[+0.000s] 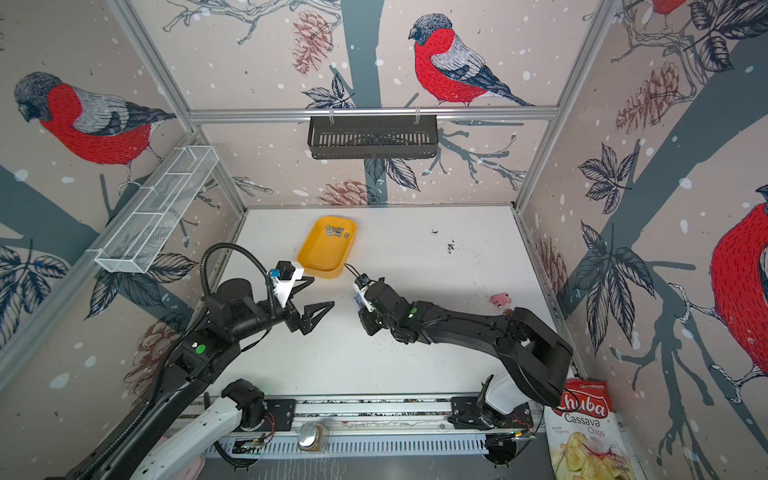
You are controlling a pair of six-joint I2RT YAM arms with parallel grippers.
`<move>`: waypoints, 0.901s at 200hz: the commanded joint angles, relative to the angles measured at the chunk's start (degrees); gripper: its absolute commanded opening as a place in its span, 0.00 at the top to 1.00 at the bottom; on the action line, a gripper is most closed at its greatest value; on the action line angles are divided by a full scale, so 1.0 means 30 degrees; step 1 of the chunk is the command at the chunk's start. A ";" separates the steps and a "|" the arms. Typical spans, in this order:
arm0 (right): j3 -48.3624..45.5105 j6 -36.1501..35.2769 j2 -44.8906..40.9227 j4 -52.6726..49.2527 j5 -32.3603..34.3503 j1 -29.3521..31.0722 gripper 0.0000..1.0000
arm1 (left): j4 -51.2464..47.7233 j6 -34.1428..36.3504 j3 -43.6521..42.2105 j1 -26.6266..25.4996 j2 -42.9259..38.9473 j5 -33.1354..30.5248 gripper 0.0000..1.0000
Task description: Load the staples into the stapler
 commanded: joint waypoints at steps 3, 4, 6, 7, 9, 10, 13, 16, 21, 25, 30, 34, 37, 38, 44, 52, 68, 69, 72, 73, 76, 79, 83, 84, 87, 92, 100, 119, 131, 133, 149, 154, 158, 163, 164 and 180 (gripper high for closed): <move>0.0840 0.1475 0.1584 0.0913 0.1911 0.0657 0.89 | 0.0852 0.0219 0.0039 0.0028 0.0078 -0.0265 0.01; 0.0865 0.1497 0.1675 0.0931 0.1937 0.0672 0.89 | 0.0836 0.0238 0.0042 0.0021 0.0085 -0.0229 0.01; 0.0920 0.1593 0.1831 0.0960 0.1993 0.0720 0.89 | 0.0810 0.0267 0.0044 0.0015 0.0112 -0.0122 0.01; 0.0934 0.1629 0.1886 0.0970 0.2022 0.0718 0.89 | 0.0786 0.0277 0.0044 0.0029 0.0102 -0.0084 0.01; 0.0989 0.1663 0.2037 0.0992 0.2022 0.0761 0.89 | 0.0768 0.0284 0.0059 0.0017 0.0116 0.0002 0.01; 0.1012 0.1707 0.2107 0.1000 0.2037 0.0768 0.89 | 0.0750 0.0315 0.0066 0.0015 0.0119 0.0051 0.01; 0.1084 0.1783 0.2306 0.1048 0.2028 0.0807 0.89 | 0.0750 0.0363 0.0077 0.0028 0.0135 0.0156 0.01; 0.1130 0.1862 0.2470 0.1091 0.2034 0.0863 0.89 | 0.0709 0.0421 0.0074 0.0015 0.0148 0.0253 0.01; 0.1195 0.1976 0.2747 0.1189 0.2091 0.0937 0.89 | 0.0691 0.0483 0.0090 0.0019 0.0135 0.0395 0.01; 0.1233 0.2068 0.2942 0.1276 0.2129 0.0990 0.89 | 0.0679 0.0495 0.0084 0.0017 0.0107 0.0455 0.01; 0.1290 0.2125 0.3177 0.1347 0.2139 0.1038 0.89 | 0.0680 0.0534 0.0074 0.0021 0.0079 0.0522 0.01; 0.1327 0.2176 0.3350 0.1409 0.2183 0.1082 0.88 | 0.0654 0.0571 0.0063 0.0014 0.0014 0.0543 0.01; 0.1354 0.2245 0.3458 0.1454 0.2218 0.1088 0.88 | 0.0646 0.0604 0.0054 0.0028 -0.0021 0.0554 0.01; 0.1356 0.2262 0.3505 0.1466 0.2237 0.1107 0.88 | 0.0660 0.0607 0.0064 0.0035 -0.0023 0.0547 0.01; 0.1386 0.2388 0.3732 0.1549 0.2260 0.1123 0.87 | 0.0645 0.0635 0.0062 0.0014 -0.0083 0.0481 0.01; 0.1442 0.2476 0.4048 0.1624 0.2311 0.1123 0.87 | 0.0683 0.0665 0.0043 0.0015 -0.0226 0.0397 0.01; 0.1505 0.2648 0.4593 0.1704 0.2435 0.1160 0.87 | 0.0706 0.0695 0.0007 0.0015 -0.0495 0.0059 0.01; 0.1505 0.2640 0.4600 0.1708 0.2434 0.1158 0.87 | 0.0719 0.0681 0.0011 0.0029 -0.0539 0.0050 0.01; 0.1505 0.2658 0.4702 0.1748 0.2454 0.1160 0.87 | 0.0709 0.0695 -0.0011 0.0030 -0.0606 0.0002 0.01; 0.1505 0.2659 0.4728 0.1759 0.2458 0.1158 0.87 | 0.0706 0.0696 -0.0012 0.0036 -0.0623 -0.0008 0.01; 0.1505 0.2675 0.4784 0.1769 0.2450 0.1156 0.87 | 0.0729 0.0697 -0.0039 0.0031 -0.0653 -0.0068 0.01; 0.1505 0.2662 0.4856 0.1796 0.2456 0.1200 0.86 | 0.0710 0.0722 -0.0050 0.0030 -0.0708 -0.0075 0.01; 0.1505 0.2692 0.4929 0.1821 0.2461 0.1202 0.86 | 0.0733 0.0724 -0.0062 0.0027 -0.0747 -0.0102 0.01; 0.1505 0.2691 0.4958 0.1825 0.2461 0.1194 0.86 | 0.0748 0.0740 -0.0067 0.0020 -0.0753 -0.0104 0.01; 0.1505 0.2690 0.4999 0.1843 0.2491 0.1215 0.86 | 0.0742 0.0753 -0.0072 0.0033 -0.0812 -0.0142 0.01; 0.1476 0.2690 0.5086 0.1873 0.2524 0.1217 0.85 | 0.0740 0.0783 -0.0102 0.0019 -0.0842 -0.0184 0.01; 0.1493 0.2690 0.5189 0.1888 0.2539 0.1259 0.85 | 0.0708 0.0807 -0.0128 0.0035 -0.0889 -0.0221 0.01; 0.1476 0.2734 0.5358 0.1913 0.2612 0.1262 0.80 | 0.0702 0.0858 -0.0167 0.0019 -0.0855 -0.0309 0.01; 0.1461 0.2739 0.5317 0.1945 0.2580 0.1288 0.76 | 0.0646 0.0898 -0.0175 0.0034 -0.0793 -0.0311 0.01; 0.1450 0.2746 0.5312 0.1946 0.2579 0.1306 0.75 | 0.0674 0.0901 -0.0150 0.0019 -0.0789 -0.0311 0.01; 0.1345 0.2757 0.5046 0.2054 0.2476 0.1349 0.69 | 0.0697 0.0898 -0.0155 0.0014 -0.0729 -0.0317 0.01; 0.1254 0.2745 0.4909 0.2113 0.2422 0.1354 0.67 | 0.0731 0.0876 -0.0161 0.0014 -0.0700 -0.0318 0.01; 0.1207 0.2730 0.4782 0.2164 0.2378 0.1353 0.65 | 0.0733 0.0873 -0.0164 0.0014 -0.0685 -0.0337 0.01; 0.1143 0.2764 0.4616 0.2206 0.2345 0.1356 0.63 | 0.0775 0.0869 -0.0186 0.0014 -0.0671 -0.0369 0.01; 0.1133 0.2785 0.4583 0.2208 0.2330 0.1344 0.63 | 0.0768 0.0871 -0.0188 0.0014 -0.0685 -0.0369 0.01; 0.0780 0.2895 0.3819 0.2462 0.2093 0.1261 0.57 | 0.0919 0.0845 -0.0179 0.0014 -0.0698 -0.0275 0.01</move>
